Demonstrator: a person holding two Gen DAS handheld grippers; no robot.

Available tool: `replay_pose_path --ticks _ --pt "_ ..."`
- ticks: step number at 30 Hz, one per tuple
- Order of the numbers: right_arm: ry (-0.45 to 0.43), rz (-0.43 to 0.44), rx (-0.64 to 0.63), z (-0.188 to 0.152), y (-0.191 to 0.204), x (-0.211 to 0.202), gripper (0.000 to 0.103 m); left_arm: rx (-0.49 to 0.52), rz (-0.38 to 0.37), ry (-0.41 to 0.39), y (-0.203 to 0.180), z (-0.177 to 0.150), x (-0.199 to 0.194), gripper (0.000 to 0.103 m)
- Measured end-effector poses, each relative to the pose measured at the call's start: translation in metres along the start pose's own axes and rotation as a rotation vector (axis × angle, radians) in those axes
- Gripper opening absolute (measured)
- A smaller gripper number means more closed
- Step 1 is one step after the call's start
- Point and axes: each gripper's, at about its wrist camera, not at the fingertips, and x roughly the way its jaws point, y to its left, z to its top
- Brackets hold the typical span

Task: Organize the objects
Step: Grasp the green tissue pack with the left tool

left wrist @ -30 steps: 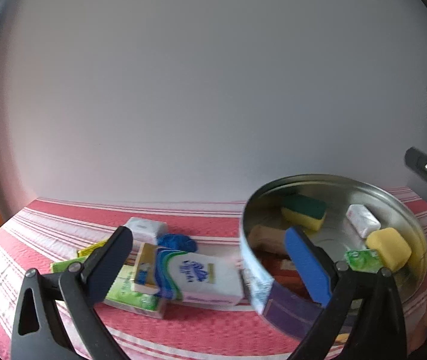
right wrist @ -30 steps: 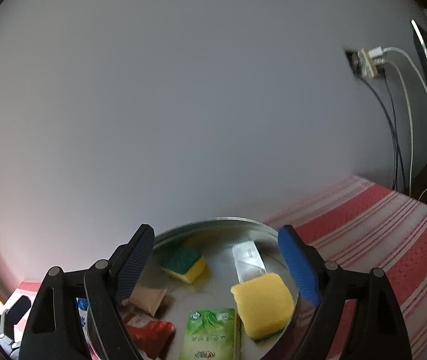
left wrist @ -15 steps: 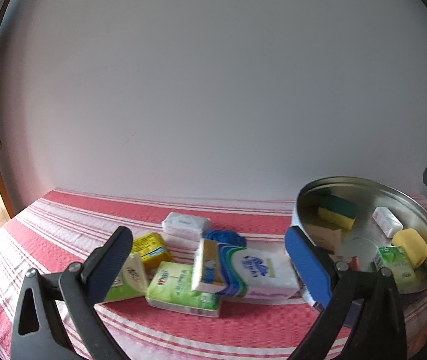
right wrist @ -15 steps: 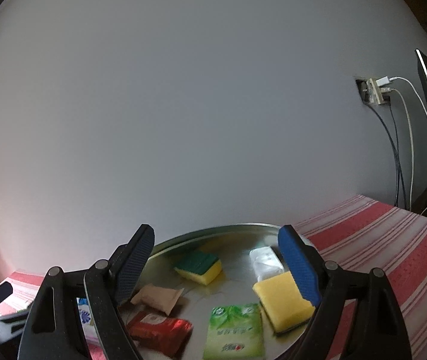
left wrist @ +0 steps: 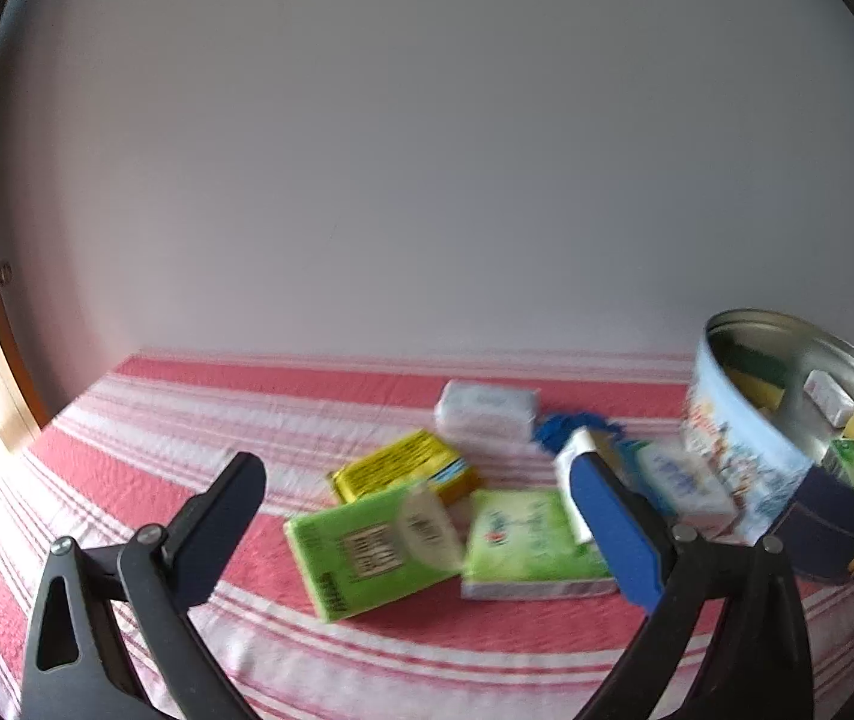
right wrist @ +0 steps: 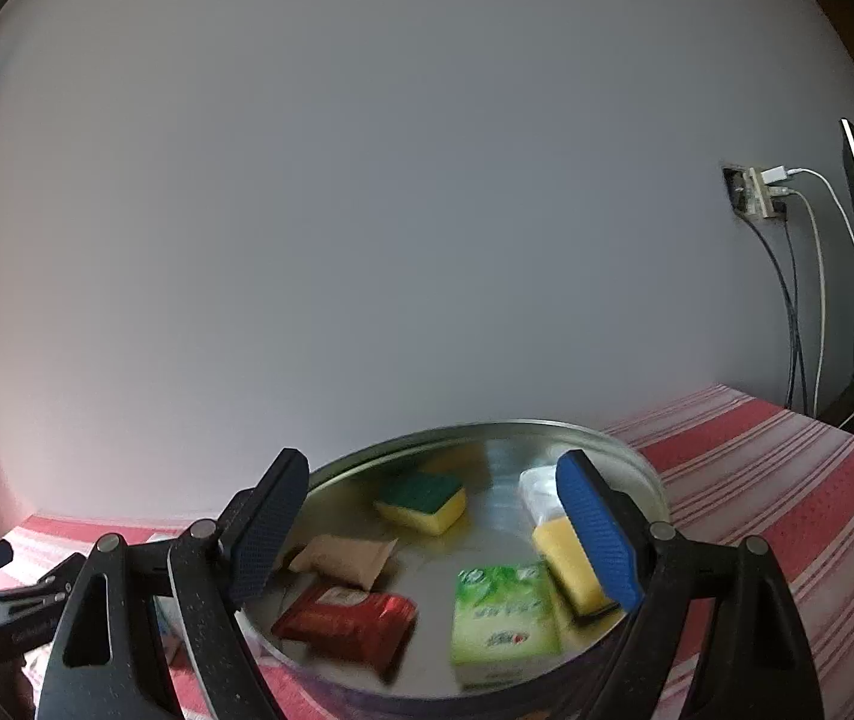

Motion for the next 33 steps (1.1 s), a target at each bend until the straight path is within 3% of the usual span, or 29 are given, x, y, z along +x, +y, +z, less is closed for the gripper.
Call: replay_pose_path --ticks 6,11,15,23,28,30,33 --pt "0.056 0.046 -0.021 -0.007 0.016 -0.004 0.086 -0.017 0.04 0.09 0.031 0.001 0.022 0.103" --pt "0.093 0.104 -0.063 -0.013 0.035 -0.009 0.086 0.01 0.008 0.113 0.054 0.005 0.03 0.103" --pt "0.13 0.162 -0.11 -0.018 0.05 -0.011 0.086 0.149 -0.064 0.145 0.059 0.0 0.034 0.103" --pt "0.158 0.218 -0.183 -0.023 0.069 -0.015 0.086 0.365 -0.179 0.163 0.026 -0.008 0.036 0.103" --pt "0.178 0.23 -0.192 -0.025 0.071 -0.013 0.086 0.496 -0.111 0.191 0.0 -0.018 0.053 0.102" --pt "0.194 0.241 -0.193 -0.027 0.072 -0.011 0.086 0.52 -0.104 0.221 -0.004 -0.02 0.059 0.095" --pt "0.21 0.257 -0.198 -0.028 0.073 -0.009 0.086 0.523 -0.126 0.22 -0.003 -0.021 0.057 0.075"
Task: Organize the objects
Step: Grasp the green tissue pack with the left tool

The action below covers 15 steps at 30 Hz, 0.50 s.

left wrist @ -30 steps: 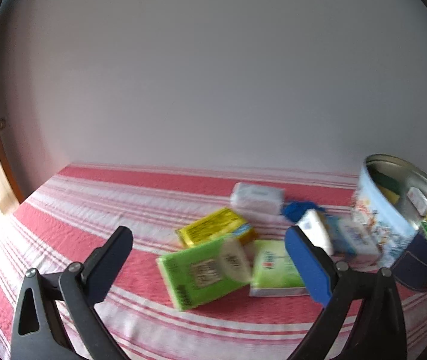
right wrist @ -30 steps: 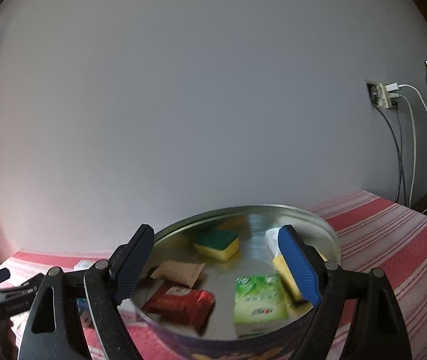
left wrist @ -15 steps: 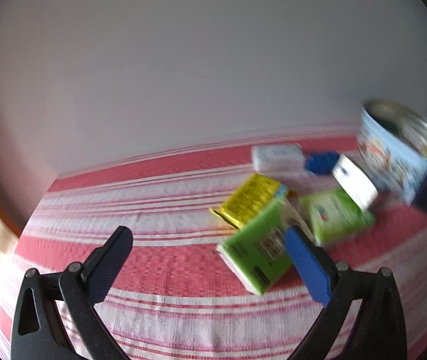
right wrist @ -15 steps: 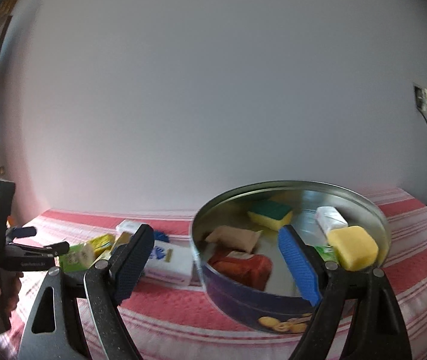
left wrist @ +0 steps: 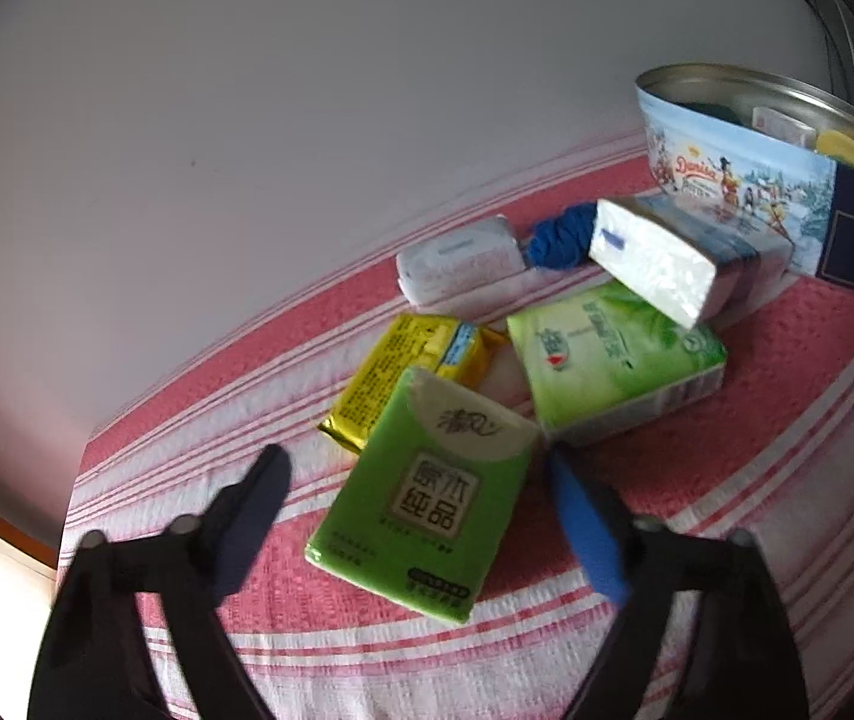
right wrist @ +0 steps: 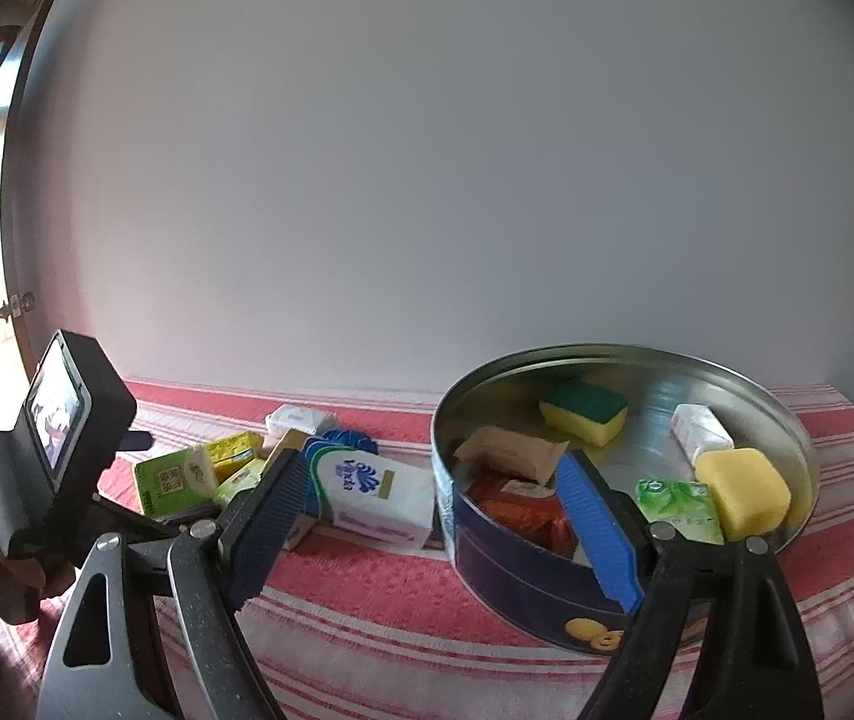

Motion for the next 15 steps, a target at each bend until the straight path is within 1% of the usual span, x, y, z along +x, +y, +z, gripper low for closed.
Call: replay_pose_path --ticks 1,2,5,7,9,10,13,15 --pt "0.003 0.006 -0.003 0.0 0.001 0.0 0.086 -0.006 -0.018 0.005 0.001 -0.001 0.0 0.065" --pt "0.005 0.01 -0.006 0.0 0.001 0.001 0.086 -0.024 -0.051 0.008 0.004 -0.001 0.0 0.06" --pt "0.01 0.014 -0.012 0.0 0.002 0.001 0.086 -0.065 -0.098 0.024 0.01 -0.004 0.0 0.051" --pt "0.013 0.017 -0.013 -0.001 0.002 0.001 0.086 -0.112 -0.121 0.032 0.018 -0.007 0.0 0.05" --pt "0.022 0.027 -0.011 -0.001 0.001 0.003 0.086 -0.186 -0.123 0.02 0.03 -0.008 -0.004 0.05" --pt "0.029 0.035 -0.01 -0.001 0.001 0.004 0.086 -0.252 -0.121 -0.002 0.041 -0.008 -0.008 0.05" --pt "0.056 0.069 -0.011 -0.002 0.003 0.007 0.086 -0.408 -0.137 -0.072 0.067 -0.01 -0.02 0.05" --pt "0.093 0.124 0.006 -0.004 0.004 0.011 0.086 -0.475 -0.118 -0.132 0.078 -0.012 -0.031 0.05"
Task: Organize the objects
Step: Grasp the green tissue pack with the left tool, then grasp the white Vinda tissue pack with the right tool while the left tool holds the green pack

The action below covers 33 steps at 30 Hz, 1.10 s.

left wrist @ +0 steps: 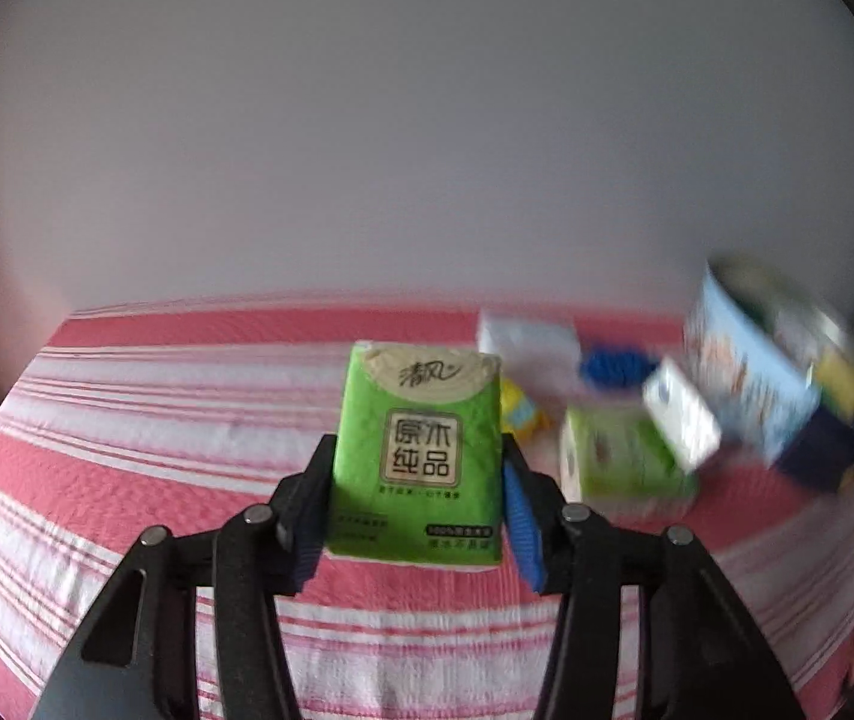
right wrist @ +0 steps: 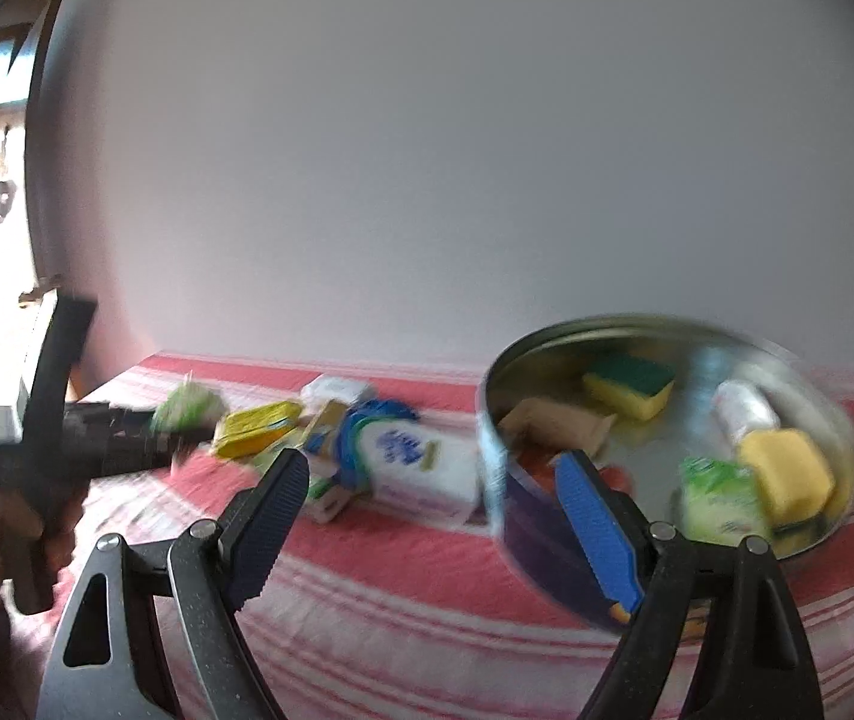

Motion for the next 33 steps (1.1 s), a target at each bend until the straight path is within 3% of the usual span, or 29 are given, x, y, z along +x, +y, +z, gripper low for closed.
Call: replay_pose_path --ticks 4,7,12,14,17,22,23,26,28,30,33 --pt "0.063 0.085 -0.024 -0.001 0.011 0.011 0.086 -0.043 0.002 -0.089 0.003 0.002 -0.015 0.05" --pt "0.078 0.04 -0.229 0.002 0.033 0.015 0.086 -0.025 0.008 -0.113 0.002 0.009 -0.016 0.05" --pt "0.216 0.036 -0.606 0.004 0.058 0.043 0.086 -0.026 0.014 -0.099 0.002 0.012 -0.017 0.05" --pt "0.274 -0.055 -0.806 -0.001 0.069 0.063 0.086 -0.032 0.012 -0.094 0.002 0.014 -0.015 0.05" --pt "0.305 -0.121 -0.957 -0.003 0.079 0.085 0.086 -0.055 -0.002 -0.093 0.005 0.016 -0.01 0.05" --pt "0.437 -0.123 -1.028 -0.009 0.083 0.125 0.084 -0.077 0.007 -0.087 0.011 0.011 -0.013 0.05" --pt "0.418 -0.101 -1.034 -0.007 0.085 0.126 0.08 -0.072 0.01 -0.087 0.011 0.01 -0.014 0.05" --pt "0.506 -0.068 -0.941 0.004 0.082 0.14 0.054 -0.072 0.012 -0.087 0.01 0.009 -0.012 0.05" --pt "0.5 -0.075 -0.94 0.008 0.081 0.144 0.043 -0.083 -0.004 -0.087 0.011 0.009 -0.014 0.05" --pt "0.505 -0.096 -0.922 0.015 0.078 0.147 0.035 -0.087 -0.007 -0.091 0.011 0.009 -0.015 0.05" --pt "0.488 -0.039 -0.765 0.036 0.066 0.138 0.03 -0.095 -0.006 -0.103 0.012 0.011 -0.017 0.05"
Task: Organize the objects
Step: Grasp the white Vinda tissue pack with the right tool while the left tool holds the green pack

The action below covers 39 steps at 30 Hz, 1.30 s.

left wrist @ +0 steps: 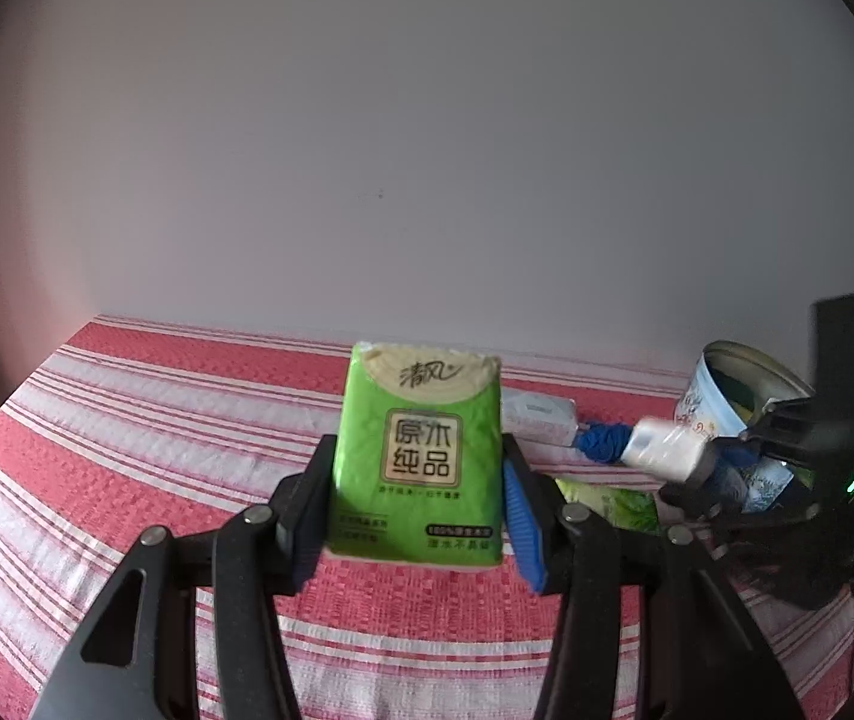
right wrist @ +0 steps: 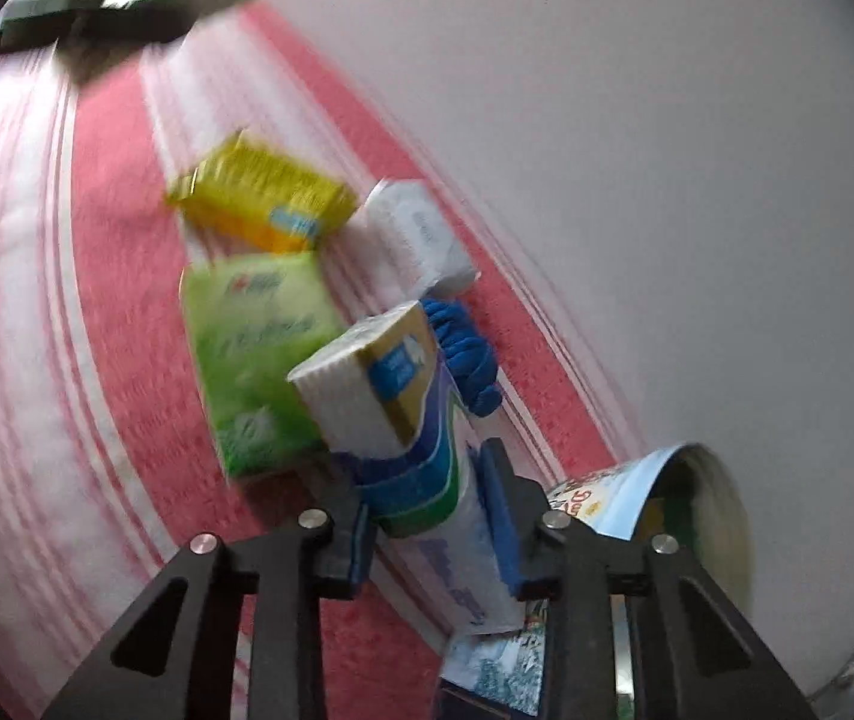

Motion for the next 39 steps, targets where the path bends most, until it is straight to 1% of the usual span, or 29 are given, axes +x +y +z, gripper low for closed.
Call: replay_pose_path --ticks 3,5,6,10,13,14,16,18,20,22,24,28,29,31,32,35,39 --pt "-0.12 0.126 0.212 -0.007 -0.028 -0.03 0.028 -0.009 -0.008 -0.009 0.002 0.0 -0.001 0.05" --pt "-0.233 0.246 0.366 -0.021 -0.043 -0.052 0.028 -0.014 -0.022 -0.018 0.001 0.0 -0.001 0.05" --pt "-0.274 0.285 0.421 -0.028 -0.046 -0.06 0.028 -0.013 -0.028 -0.023 0.0 -0.001 -0.002 0.05" --pt "-0.466 0.397 0.62 -0.065 -0.05 -0.092 0.028 0.019 -0.026 -0.066 -0.008 -0.004 -0.005 0.05" --pt "-0.556 0.445 0.723 -0.091 -0.051 -0.103 0.028 0.031 -0.037 -0.09 -0.018 -0.007 -0.007 0.05" --pt "-0.559 0.447 0.733 -0.095 -0.052 -0.105 0.028 0.04 -0.039 -0.104 -0.023 -0.009 -0.008 0.05" --pt "-0.584 0.405 0.724 -0.097 -0.058 -0.114 0.028 0.067 -0.04 -0.129 -0.032 -0.013 -0.012 0.05" --pt "-0.612 0.373 0.75 -0.102 -0.069 -0.124 0.028 0.09 -0.05 -0.147 -0.041 -0.016 -0.014 0.05" --pt "-0.64 0.349 0.783 -0.108 -0.081 -0.133 0.028 0.085 -0.076 -0.149 -0.048 -0.018 -0.016 0.05" --pt "-0.653 0.331 0.802 -0.113 -0.091 -0.139 0.028 0.086 -0.082 -0.155 -0.054 -0.019 -0.018 0.05" --pt "-0.662 0.311 0.814 -0.111 -0.091 -0.141 0.028 0.081 -0.086 -0.159 -0.059 -0.02 -0.021 0.05" --pt "-0.676 0.264 0.837 -0.117 -0.099 -0.15 0.028 0.069 -0.069 -0.172 -0.072 -0.019 -0.024 0.05" --pt "-0.683 0.253 0.837 -0.115 -0.098 -0.147 0.028 0.074 -0.065 -0.178 -0.077 -0.018 -0.025 0.05" --pt "-0.698 0.221 0.838 -0.117 -0.105 -0.154 0.028 0.085 -0.055 -0.185 -0.086 -0.017 -0.026 0.05" --pt "-0.704 0.201 0.842 -0.123 -0.096 -0.156 0.028 0.088 -0.051 -0.187 -0.089 -0.016 -0.024 0.05" --pt "-0.722 0.159 0.855 -0.131 -0.102 -0.148 0.028 0.083 -0.058 -0.18 -0.102 -0.013 -0.022 0.05" --pt "-0.741 0.1 0.877 -0.143 -0.115 -0.155 0.028 0.09 -0.07 -0.181 -0.121 -0.01 -0.018 0.05"
